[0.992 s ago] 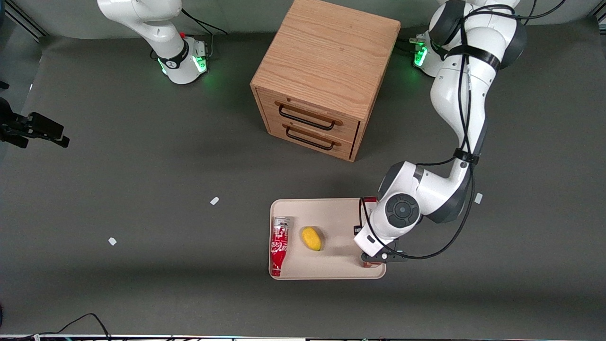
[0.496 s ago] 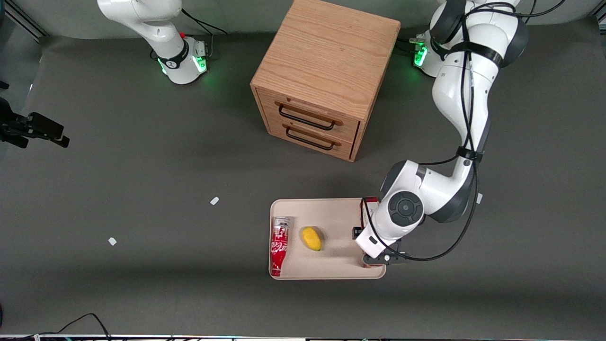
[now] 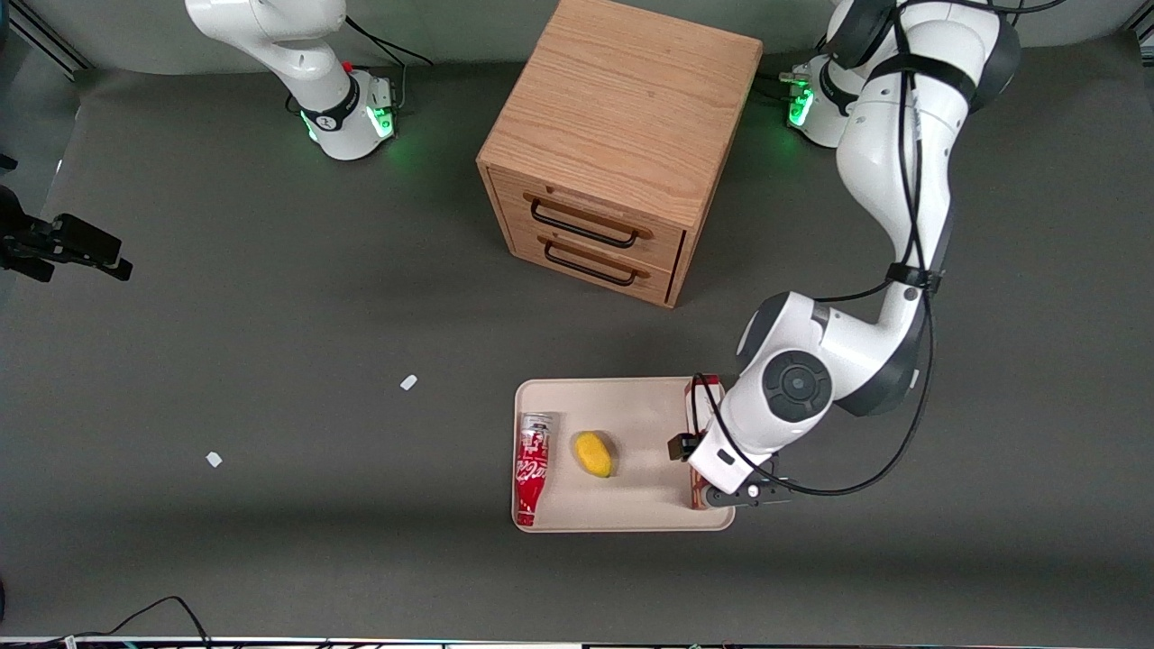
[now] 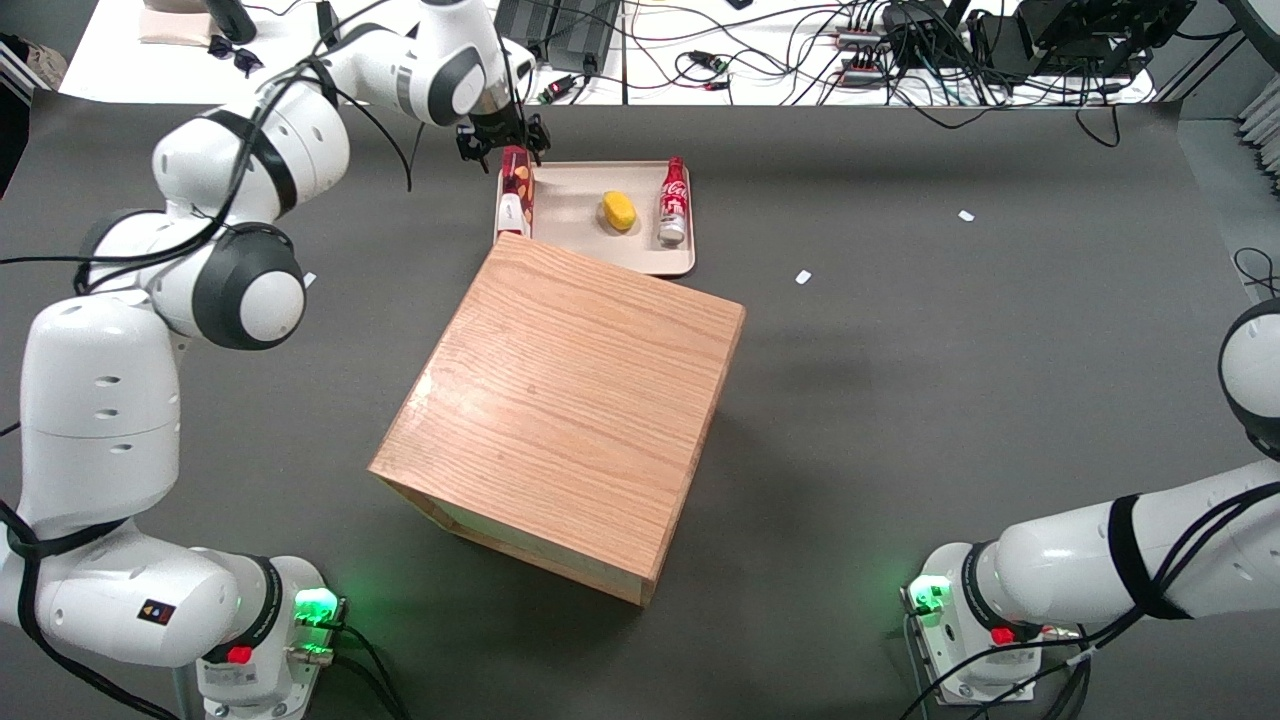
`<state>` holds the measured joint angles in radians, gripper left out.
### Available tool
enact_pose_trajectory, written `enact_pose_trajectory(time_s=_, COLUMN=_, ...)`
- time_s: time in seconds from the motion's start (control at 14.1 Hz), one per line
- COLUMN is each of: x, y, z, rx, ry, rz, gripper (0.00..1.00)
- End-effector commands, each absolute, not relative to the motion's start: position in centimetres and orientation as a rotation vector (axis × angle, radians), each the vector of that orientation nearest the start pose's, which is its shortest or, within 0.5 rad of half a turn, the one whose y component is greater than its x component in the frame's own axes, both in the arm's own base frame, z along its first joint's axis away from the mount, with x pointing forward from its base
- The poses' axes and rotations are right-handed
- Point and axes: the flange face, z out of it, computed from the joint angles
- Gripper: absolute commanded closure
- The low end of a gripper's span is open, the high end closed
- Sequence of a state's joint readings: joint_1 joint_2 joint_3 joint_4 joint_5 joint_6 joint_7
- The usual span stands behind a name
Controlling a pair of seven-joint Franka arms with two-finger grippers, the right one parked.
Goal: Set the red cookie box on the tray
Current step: 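Lower the box onto the tray and open the left gripper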
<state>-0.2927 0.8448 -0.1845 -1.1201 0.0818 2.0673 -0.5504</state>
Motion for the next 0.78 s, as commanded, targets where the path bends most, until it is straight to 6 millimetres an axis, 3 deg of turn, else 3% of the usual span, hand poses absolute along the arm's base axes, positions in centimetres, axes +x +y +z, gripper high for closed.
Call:
enact_pose_trajectory(time_s=0.0, x=69.6, y=-28.1, z=37.2, rx=-3.244, ry=-0.250, rz=-0.103, gripper=0.00)
enact_pose_trajectory(time_s=0.35, x=66.2, y=-20.9, z=46.1, rx=-3.198, ry=-0.320, rz=0.021, gripper=0.00)
enact_pose_trajectory(time_s=0.71, x=61.3, y=-10.2, z=50.5, rx=-3.157, ry=-0.022, rz=0.044, gripper=0.00)
